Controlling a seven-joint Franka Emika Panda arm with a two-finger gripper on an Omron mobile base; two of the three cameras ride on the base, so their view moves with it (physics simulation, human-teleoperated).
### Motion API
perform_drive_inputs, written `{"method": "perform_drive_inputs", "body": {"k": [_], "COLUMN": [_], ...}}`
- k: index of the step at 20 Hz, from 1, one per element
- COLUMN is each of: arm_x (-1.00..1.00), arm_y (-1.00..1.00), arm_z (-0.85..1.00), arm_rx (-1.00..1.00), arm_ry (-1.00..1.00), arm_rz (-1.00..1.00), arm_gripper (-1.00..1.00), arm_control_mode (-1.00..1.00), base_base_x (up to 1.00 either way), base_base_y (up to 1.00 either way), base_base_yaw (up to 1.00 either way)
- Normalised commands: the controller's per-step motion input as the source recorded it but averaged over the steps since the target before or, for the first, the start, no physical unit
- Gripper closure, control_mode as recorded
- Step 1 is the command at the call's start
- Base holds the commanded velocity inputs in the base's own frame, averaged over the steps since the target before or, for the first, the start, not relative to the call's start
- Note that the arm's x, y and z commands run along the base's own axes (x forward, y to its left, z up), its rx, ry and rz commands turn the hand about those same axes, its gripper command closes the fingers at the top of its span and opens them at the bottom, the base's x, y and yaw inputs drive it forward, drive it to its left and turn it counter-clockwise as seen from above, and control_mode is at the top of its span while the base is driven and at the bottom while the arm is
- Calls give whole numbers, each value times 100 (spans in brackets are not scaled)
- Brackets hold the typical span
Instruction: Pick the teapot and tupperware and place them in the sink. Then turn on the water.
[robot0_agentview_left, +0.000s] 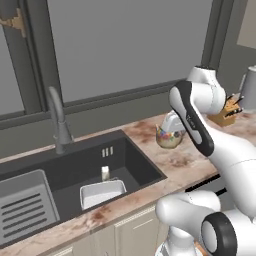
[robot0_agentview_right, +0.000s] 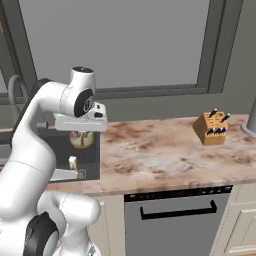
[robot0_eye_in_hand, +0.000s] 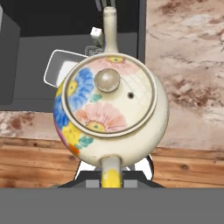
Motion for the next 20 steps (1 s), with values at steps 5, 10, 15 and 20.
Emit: {"method": "perform_drive_inputs", "body": {"k": [5, 10, 15, 20], "arm_x": [0, 0, 0, 0], "arm_y": [0, 0, 0, 0], "arm_z": [0, 0, 0, 0], "arm_rx": [0, 0, 0, 0], "arm_ry": [0, 0, 0, 0], "arm_rz": [0, 0, 0, 0], "arm_gripper": [100, 100, 100, 100], "arm_control_mode": [100, 100, 100, 100], "base_base_x": [69, 53, 54, 46], "base_base_y": [51, 83, 92, 74], "base_base_yaw": [11, 28, 38, 41]}}
